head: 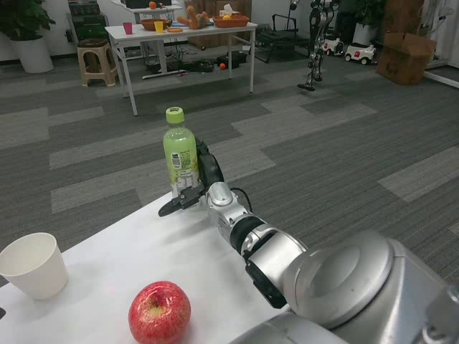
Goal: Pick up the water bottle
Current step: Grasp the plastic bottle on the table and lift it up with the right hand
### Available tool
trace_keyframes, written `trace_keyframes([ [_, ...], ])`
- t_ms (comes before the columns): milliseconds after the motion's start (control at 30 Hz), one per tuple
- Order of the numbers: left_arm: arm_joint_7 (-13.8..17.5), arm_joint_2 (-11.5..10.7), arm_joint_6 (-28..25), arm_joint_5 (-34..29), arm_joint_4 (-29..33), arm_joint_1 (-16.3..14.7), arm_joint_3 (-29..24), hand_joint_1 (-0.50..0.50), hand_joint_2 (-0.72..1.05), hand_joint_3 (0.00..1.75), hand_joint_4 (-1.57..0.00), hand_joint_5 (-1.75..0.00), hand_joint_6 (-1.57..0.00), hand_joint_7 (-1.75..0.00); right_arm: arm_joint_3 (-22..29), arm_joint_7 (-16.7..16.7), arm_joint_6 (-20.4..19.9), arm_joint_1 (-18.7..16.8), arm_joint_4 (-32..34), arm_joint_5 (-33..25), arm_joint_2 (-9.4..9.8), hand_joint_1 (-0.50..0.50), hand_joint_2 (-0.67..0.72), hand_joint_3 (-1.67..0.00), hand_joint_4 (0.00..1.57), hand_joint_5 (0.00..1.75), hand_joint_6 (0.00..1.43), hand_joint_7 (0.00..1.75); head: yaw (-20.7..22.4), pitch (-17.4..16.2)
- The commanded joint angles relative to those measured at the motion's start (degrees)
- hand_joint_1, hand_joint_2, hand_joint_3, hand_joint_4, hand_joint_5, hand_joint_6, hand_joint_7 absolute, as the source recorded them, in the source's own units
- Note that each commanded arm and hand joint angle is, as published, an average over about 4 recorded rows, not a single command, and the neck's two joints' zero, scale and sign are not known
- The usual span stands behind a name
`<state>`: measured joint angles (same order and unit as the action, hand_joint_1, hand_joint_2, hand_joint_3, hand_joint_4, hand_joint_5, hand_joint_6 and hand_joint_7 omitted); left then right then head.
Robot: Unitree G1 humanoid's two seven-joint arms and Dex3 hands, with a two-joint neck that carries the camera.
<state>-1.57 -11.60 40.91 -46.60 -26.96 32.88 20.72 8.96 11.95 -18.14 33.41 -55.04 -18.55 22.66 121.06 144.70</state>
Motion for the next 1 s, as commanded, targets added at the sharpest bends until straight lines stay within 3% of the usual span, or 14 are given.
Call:
trace_keyframes([
  [33, -0.36, -0.18, 0.49, -0.07, -0.19, 0.08, -0.50, -0.50, -0.72, 0.09, 0.00, 0.00, 0.00, 0.00, 0.01, -0.24, 1.22, 1.30, -0.82, 0.84, -0.56, -0.45, 0.09, 0.00, 0.00, 0.00, 0.00, 0.07, 0.13, 0.03],
  [200, -0.36, -0.18, 0.49, -0.07, -0.19, -0.01, -0.50, -0.50, -0.72, 0.09, 0.00, 0.00, 0.00, 0.00, -0.17, -0.87, 1.44, 1.30, -1.74, 0.89, -1.08, -0.40, 0.01, -0.06, 0.01, 0.00, 0.00, 0.14, 0.26, 0.00],
  [267, -0.36, -0.18, 0.49, -0.07, -0.19, -0.05, -0.50, -0.50, -0.72, 0.09, 0.00, 0.00, 0.00, 0.00, -0.17, -0.87, 1.44, 1.30, -1.74, 0.89, -1.08, -0.33, -0.05, -0.12, 0.04, 0.00, 0.00, 0.23, 0.34, -0.03],
  [367, -0.36, -0.18, 0.49, -0.07, -0.19, -0.10, -0.50, -0.50, -0.72, 0.09, 0.00, 0.00, 0.00, 0.00, -0.06, -0.87, 1.33, 1.30, -1.74, 0.82, -1.19, -0.15, -0.15, -0.28, 0.15, 0.07, 0.07, 0.40, 0.36, 0.02],
  [467, -0.36, -0.18, 0.49, -0.07, -0.19, -0.10, -0.50, -0.50, -0.72, 0.09, 0.00, 0.00, 0.00, 0.00, 0.14, -0.87, 1.00, 1.30, -1.74, 0.54, -1.30, 0.07, -0.16, -0.38, 0.32, 0.29, 0.33, 0.98, 0.48, 0.10],
  [500, -0.36, -0.18, 0.49, -0.07, -0.19, -0.10, -0.50, -0.50, -0.72, 0.09, 0.00, 0.00, 0.00, 0.00, 0.18, -0.92, 0.87, 1.30, -1.72, 0.45, -1.30, 0.16, -0.13, -0.40, 0.39, 0.46, 0.46, 1.26, 0.56, 0.14],
  [567, -0.36, -0.18, 0.49, -0.07, -0.19, -0.10, -0.50, -0.50, -0.72, 0.09, 0.00, 0.00, 0.00, 0.00, 0.29, -1.36, 0.69, 1.30, -1.63, 0.14, -1.26, 0.26, -0.03, -0.40, 0.44, 0.75, 0.60, 1.61, 0.75, 0.18],
  [600, -0.36, -0.18, 0.49, -0.07, -0.19, -0.10, -0.50, -0.50, -0.72, 0.09, 0.00, 0.00, 0.00, 0.00, 0.38, -1.73, 0.65, 1.30, -1.57, -0.06, -1.24, 0.31, 0.04, -0.42, 0.46, 0.90, 0.61, 1.66, 0.91, 0.24],
  [700, -0.36, -0.18, 0.49, -0.05, -0.19, -0.10, -0.50, -0.50, -0.72, 0.09, 0.00, 0.00, 0.00, 0.00, 0.69, -2.48, 0.60, 1.19, -1.26, -0.39, -1.21, 0.38, 0.22, -0.65, 0.49, 1.07, 0.66, 1.68, 1.48, 0.41],
  [800, -0.36, -0.18, 0.49, -0.07, -0.19, -0.12, -0.50, -0.50, -0.72, 0.09, 0.00, 0.00, 0.00, 0.00, 1.02, -2.68, 0.45, 0.91, -0.73, -0.43, -1.21, 0.40, 0.33, -0.97, 0.53, 1.07, 0.75, 1.68, 1.92, 0.52],
  [1000, -0.36, -0.18, 0.49, -0.05, -0.11, -0.27, -0.59, -0.50, -0.72, 0.09, 0.00, 0.00, 0.00, 0.00, 1.06, -3.05, 0.08, -0.35, 1.91, -1.77, -1.19, 0.41, 0.30, -1.11, 0.62, 1.07, 0.76, 1.66, 3.05, 0.75],
])
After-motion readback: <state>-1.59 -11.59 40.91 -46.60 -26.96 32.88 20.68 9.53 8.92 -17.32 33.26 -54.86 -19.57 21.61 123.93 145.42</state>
